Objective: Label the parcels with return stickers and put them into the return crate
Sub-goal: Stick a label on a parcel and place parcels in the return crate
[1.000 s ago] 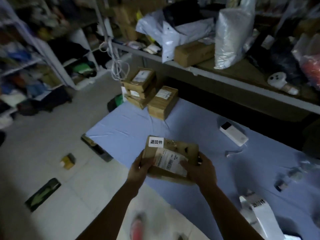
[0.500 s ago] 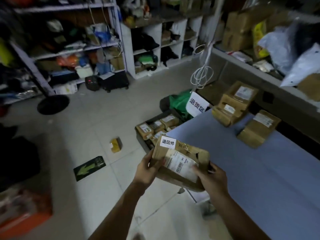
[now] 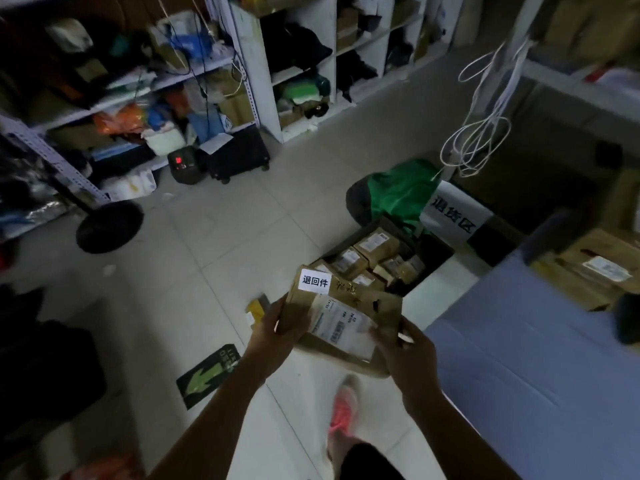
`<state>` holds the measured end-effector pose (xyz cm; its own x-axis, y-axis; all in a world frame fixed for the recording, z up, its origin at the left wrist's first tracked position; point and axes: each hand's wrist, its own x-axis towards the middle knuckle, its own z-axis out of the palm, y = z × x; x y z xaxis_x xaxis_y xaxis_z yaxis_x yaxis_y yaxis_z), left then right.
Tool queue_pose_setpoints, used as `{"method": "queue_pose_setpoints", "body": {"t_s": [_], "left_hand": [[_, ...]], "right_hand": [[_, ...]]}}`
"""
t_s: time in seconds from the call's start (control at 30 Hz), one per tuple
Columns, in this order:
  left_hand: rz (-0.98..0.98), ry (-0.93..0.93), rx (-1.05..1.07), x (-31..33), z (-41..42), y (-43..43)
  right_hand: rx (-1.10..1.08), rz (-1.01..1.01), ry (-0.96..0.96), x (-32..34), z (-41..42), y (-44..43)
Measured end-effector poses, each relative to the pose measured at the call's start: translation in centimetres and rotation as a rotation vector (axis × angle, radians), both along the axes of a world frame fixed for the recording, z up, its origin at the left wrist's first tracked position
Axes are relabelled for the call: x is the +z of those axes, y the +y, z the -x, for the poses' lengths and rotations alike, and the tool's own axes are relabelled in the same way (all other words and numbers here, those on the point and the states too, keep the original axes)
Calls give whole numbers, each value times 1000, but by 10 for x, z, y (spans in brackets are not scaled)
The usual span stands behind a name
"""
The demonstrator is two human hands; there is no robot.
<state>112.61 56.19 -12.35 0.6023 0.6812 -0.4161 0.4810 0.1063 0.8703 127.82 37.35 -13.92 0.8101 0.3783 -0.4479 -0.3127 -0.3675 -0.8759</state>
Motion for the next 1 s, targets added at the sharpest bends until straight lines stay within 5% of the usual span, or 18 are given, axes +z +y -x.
{"method": "queue_pose_setpoints", "body": {"t_s": [0.27, 0.47, 0.7, 1.0], "left_hand": [[-138, 163, -186, -58, -133, 157], [-145, 263, -558, -151, -249, 257], [-119, 257, -796, -300, -355, 310], [-177, 351, -955, -483, -412, 344]], "right_hand": [[-141, 26, 91, -61, -96, 124], [-282, 77, 172, -131, -163, 186], [-528, 224, 256, -288, -230, 247], [-460, 480, 236, -476, -275, 276]]}}
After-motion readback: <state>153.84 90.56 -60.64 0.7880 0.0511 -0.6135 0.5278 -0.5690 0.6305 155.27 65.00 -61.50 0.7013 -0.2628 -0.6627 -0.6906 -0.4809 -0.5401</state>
